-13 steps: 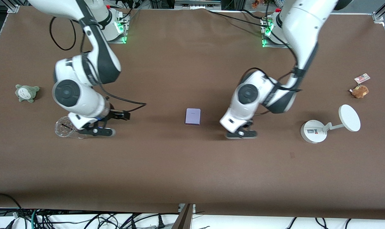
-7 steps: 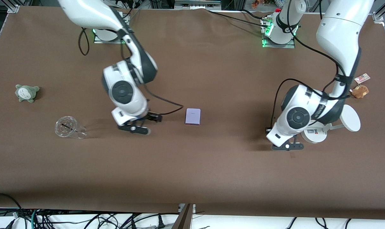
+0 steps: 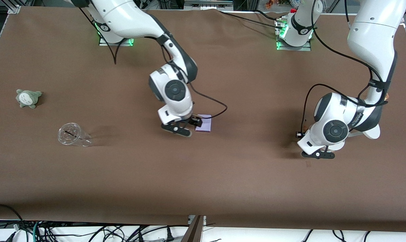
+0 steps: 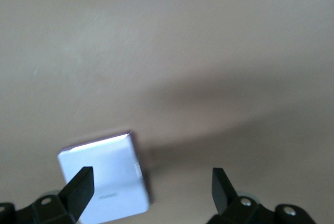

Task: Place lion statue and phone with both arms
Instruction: 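Carry the lion toward the mirror while the right gripper grasps the phone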

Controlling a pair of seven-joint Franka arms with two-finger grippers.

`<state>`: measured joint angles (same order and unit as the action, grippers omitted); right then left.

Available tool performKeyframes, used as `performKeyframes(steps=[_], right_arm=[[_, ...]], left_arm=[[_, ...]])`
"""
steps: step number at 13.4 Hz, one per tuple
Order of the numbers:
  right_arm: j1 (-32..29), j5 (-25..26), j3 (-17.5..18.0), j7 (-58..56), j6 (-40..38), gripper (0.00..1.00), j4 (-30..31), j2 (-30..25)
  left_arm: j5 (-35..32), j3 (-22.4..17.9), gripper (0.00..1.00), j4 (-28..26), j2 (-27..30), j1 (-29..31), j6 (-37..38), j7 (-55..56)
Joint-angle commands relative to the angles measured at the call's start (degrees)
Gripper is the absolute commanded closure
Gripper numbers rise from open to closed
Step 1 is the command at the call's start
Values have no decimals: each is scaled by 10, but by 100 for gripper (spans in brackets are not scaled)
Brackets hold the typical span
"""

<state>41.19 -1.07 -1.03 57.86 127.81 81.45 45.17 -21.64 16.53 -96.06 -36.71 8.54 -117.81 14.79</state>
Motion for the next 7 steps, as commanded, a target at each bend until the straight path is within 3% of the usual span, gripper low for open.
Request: performKeyframes(steps=[1,3,4,5,7], right_arm=[[26,0,-5,33,2,0,-52,47],[35,0,-6,49,17,0,-59,58],[37,0,-5,50,19,0,-59,58],[39,-1,-5,50,20,0,-59,58],[45,0,-5,50,20,0,-59,59]], left_arm=[[-15,9,85,-29,0,28,-57,-23],[-14,9,79,-32,-3,28,-60,-22],[-14,9,60,-32,-5,28,-60,-16],[-14,9,5,-32,-5,28,-60,-15],[-13,10,0,-31,-1,28,-53,-15]])
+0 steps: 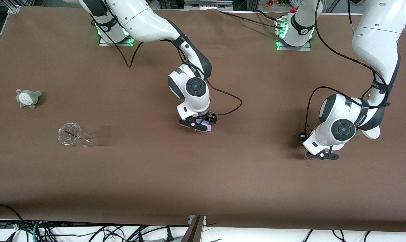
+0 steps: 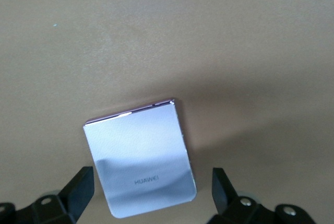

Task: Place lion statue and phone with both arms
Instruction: 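Lower the lion beside the mirror base and open the left gripper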

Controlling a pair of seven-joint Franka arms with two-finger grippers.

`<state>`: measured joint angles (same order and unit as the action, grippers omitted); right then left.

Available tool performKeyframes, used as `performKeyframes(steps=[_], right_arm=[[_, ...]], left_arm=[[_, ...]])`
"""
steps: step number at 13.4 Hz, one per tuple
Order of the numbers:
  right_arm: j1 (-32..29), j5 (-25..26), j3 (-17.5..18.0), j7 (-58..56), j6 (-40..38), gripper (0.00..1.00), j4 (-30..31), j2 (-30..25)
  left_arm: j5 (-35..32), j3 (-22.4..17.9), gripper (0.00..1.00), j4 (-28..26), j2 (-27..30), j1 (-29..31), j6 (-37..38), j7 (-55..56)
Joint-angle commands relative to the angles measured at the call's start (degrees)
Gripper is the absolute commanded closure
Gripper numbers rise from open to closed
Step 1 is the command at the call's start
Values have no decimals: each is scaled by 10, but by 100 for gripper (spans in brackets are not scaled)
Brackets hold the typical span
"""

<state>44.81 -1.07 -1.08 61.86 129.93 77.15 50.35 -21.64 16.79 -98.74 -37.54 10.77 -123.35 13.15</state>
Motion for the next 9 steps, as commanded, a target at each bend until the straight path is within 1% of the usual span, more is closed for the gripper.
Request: performKeyframes(steps=[1,2,4,5,6,7,9], right_arm=[[11,0,-5,10,-1,0,-16,11],[11,0,-5,11,1,0,-16,14],[11,4,-5,10,8,0,-16,19],[11,5,-5,7,8,0,-16,19],[12,5,-5,3,8,0,-16,22],[12,7,-6,-1,9,0,-16,22],[12,7,-5,-5,13,0,-16,24]], left_arm=[[-13,7,0,-3,11,5,4,1],[-13,8,0,-2,24,5,17,1],[-12,13,0,7,54,-1,78,0],[-12,15,0,8,71,-2,93,-1],[-11,23,0,8,90,-2,101,-1],[-9,39,0,11,114,-2,125,1],[-3,68,0,48,135,-1,195,-6]])
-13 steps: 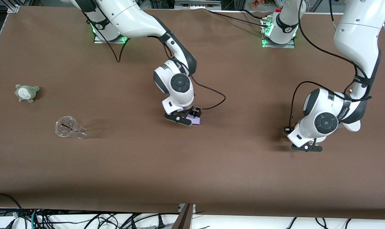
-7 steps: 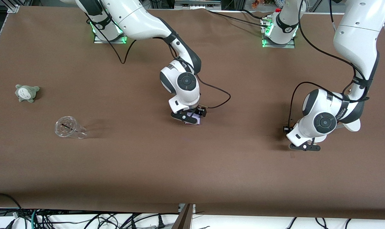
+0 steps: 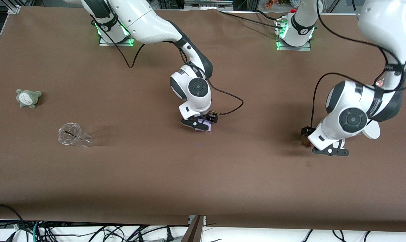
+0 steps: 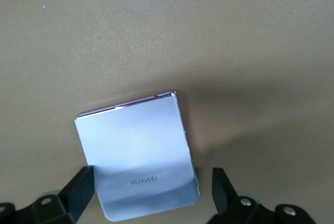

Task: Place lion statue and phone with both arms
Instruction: 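Lower the lion beside the mirror base and open the left gripper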

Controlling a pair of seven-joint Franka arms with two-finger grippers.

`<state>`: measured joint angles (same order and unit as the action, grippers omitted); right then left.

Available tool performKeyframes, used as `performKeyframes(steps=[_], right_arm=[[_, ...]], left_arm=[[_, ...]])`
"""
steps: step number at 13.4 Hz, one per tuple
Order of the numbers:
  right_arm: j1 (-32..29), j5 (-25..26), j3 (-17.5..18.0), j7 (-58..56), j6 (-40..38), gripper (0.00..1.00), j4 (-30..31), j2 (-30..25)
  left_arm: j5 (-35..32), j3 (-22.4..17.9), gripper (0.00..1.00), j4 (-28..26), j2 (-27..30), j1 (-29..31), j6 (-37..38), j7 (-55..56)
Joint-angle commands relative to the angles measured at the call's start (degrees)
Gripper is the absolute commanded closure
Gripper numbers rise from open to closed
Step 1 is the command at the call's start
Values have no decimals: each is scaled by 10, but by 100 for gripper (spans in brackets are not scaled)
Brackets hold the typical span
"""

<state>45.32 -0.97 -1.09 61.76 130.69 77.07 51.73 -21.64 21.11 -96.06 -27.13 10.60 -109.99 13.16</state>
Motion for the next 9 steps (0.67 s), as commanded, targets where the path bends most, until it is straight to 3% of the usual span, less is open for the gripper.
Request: performKeyframes(steps=[1,5,7,9], right_arm=[[6,6,-6,-8,8,0,-15,10],[6,6,-6,-10,14,0,-15,12],[6,7,-6,-15,14,0,-15,13],[6,7,-6,-23,14,0,-15,16]], left_arm=[[-2,43,0,49,31,2,103,-6],[11,120,0,146,31,4,245,-6],[61,121,0,187,32,8,293,-6],[68,121,0,230,32,14,321,-6]])
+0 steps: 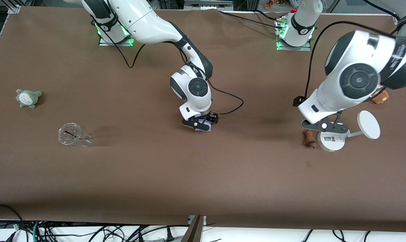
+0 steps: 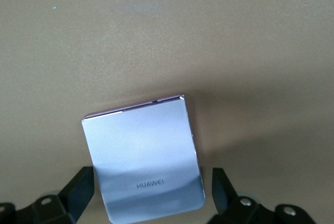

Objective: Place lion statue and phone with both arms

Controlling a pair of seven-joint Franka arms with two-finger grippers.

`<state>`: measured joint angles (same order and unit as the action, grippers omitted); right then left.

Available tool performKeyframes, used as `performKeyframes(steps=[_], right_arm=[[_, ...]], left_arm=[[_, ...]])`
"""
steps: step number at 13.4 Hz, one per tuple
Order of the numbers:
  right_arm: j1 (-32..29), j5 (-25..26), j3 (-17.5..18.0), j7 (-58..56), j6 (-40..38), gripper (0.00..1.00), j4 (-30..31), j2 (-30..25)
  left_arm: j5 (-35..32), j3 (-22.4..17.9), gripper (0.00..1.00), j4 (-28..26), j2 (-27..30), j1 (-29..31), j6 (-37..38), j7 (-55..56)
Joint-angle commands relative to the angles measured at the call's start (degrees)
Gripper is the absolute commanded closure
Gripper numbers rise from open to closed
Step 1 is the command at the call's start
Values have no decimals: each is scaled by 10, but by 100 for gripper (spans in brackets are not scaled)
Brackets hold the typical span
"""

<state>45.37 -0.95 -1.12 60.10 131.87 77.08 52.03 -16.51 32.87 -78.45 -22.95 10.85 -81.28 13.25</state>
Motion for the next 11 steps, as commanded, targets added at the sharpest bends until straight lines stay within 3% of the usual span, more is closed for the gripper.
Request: performKeyframes(steps=[1,3,4,5,7,8,11], right_arm=[[6,7,-6,-7,2,0,-15,13],[6,7,-6,-9,2,0,-15,13],[7,7,-6,-9,2,0,-15,13],[6,7,-6,-9,2,2,-15,13],[6,7,-6,-9,3,17,-15,13],[6,7,-6,-9,3,17,-15,14],[6,7,-6,-9,12,17,-15,14]], left_arm=[[17,4,0,72,-10,18,35,-7],[44,-1,0,93,3,43,38,-9],[70,-25,0,82,33,40,34,-17],[83,-71,0,68,63,19,33,-32],[134,-179,0,24,117,-41,16,-80],[163,-222,0,7,124,-53,-17,-99],[194,-321,0,-118,190,-107,-111,-115]])
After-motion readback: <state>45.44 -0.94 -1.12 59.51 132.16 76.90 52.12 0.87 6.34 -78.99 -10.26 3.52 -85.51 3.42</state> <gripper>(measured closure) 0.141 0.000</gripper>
